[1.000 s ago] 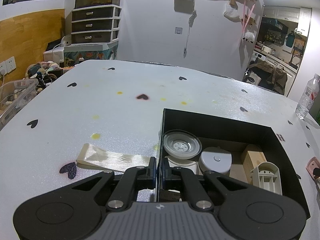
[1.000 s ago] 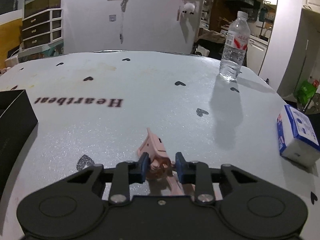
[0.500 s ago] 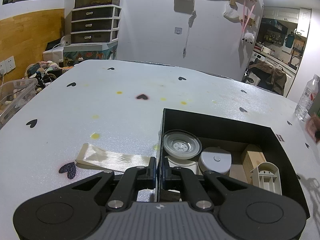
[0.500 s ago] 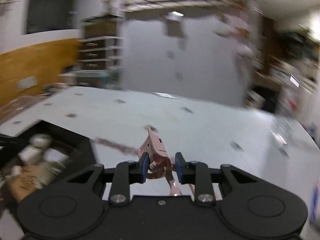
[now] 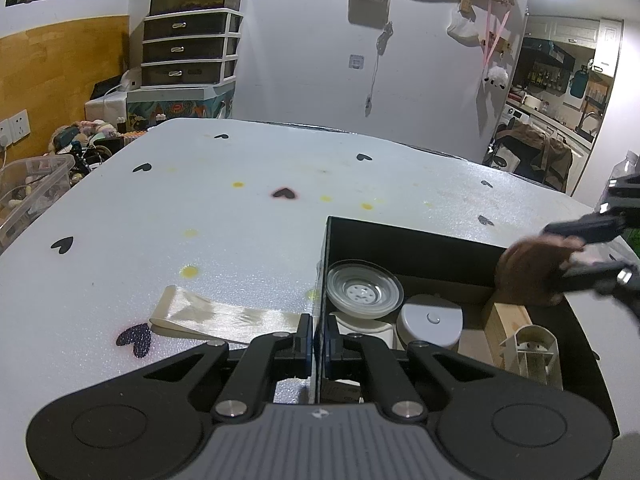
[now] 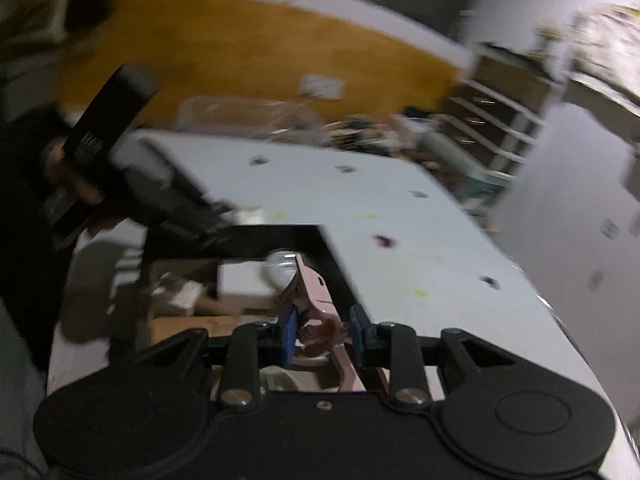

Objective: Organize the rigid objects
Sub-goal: 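Carry the pink scissors into the box and release them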

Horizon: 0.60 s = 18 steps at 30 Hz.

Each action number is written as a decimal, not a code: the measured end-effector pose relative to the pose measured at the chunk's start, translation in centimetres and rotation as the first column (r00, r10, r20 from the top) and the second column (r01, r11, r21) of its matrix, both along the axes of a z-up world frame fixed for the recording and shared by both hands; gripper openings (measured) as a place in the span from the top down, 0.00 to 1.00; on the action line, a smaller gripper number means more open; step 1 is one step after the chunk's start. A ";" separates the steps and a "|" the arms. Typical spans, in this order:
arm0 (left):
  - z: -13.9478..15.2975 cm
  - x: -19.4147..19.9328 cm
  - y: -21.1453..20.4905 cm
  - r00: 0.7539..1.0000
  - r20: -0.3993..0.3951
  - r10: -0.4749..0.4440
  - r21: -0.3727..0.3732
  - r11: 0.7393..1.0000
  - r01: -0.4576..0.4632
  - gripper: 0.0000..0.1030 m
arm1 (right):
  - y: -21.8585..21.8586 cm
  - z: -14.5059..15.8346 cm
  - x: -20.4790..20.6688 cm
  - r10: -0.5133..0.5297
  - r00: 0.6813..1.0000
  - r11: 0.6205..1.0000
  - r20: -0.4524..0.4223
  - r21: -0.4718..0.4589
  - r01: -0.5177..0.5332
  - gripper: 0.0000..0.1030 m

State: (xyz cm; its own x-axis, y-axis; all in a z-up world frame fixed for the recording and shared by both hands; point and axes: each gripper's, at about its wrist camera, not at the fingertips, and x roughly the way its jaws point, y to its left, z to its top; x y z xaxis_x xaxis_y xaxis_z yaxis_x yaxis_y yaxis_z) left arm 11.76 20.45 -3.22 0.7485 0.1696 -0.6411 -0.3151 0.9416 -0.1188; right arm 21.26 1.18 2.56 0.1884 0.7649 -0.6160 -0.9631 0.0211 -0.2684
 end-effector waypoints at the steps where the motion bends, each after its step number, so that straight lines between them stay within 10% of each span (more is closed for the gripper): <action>1: 0.0 0.0 0.0 1.000 -0.001 -0.001 0.000 1.000 0.001 0.95 | 0.5 -0.2 -0.2 0.027 1.000 1.000 0.002 -0.011 -0.026 0.72; 9: -0.1 0.1 0.1 1.000 -0.001 0.000 -0.001 1.000 0.000 0.95 | 2.3 -1.7 -0.7 0.124 0.991 0.990 0.051 -0.073 -0.120 0.72; 13: -0.2 0.1 0.1 1.000 0.000 -0.001 -0.005 1.000 0.001 0.95 | 2.2 -2.3 -0.3 0.112 0.994 0.989 0.011 -0.096 -0.110 0.41; 18: -0.3 0.1 0.1 1.000 0.001 -0.001 -0.007 1.000 0.001 0.95 | 1.7 -2.0 -0.6 0.113 0.993 0.989 -0.033 -0.097 -0.116 0.35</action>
State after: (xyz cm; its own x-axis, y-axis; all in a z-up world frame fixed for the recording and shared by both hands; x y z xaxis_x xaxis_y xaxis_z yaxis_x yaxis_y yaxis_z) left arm 11.87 20.57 -3.53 0.7491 0.1646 -0.6417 -0.3140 0.9411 -0.1251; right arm 20.69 2.92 0.57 0.0852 0.7161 -0.6928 -0.9646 -0.1149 -0.2374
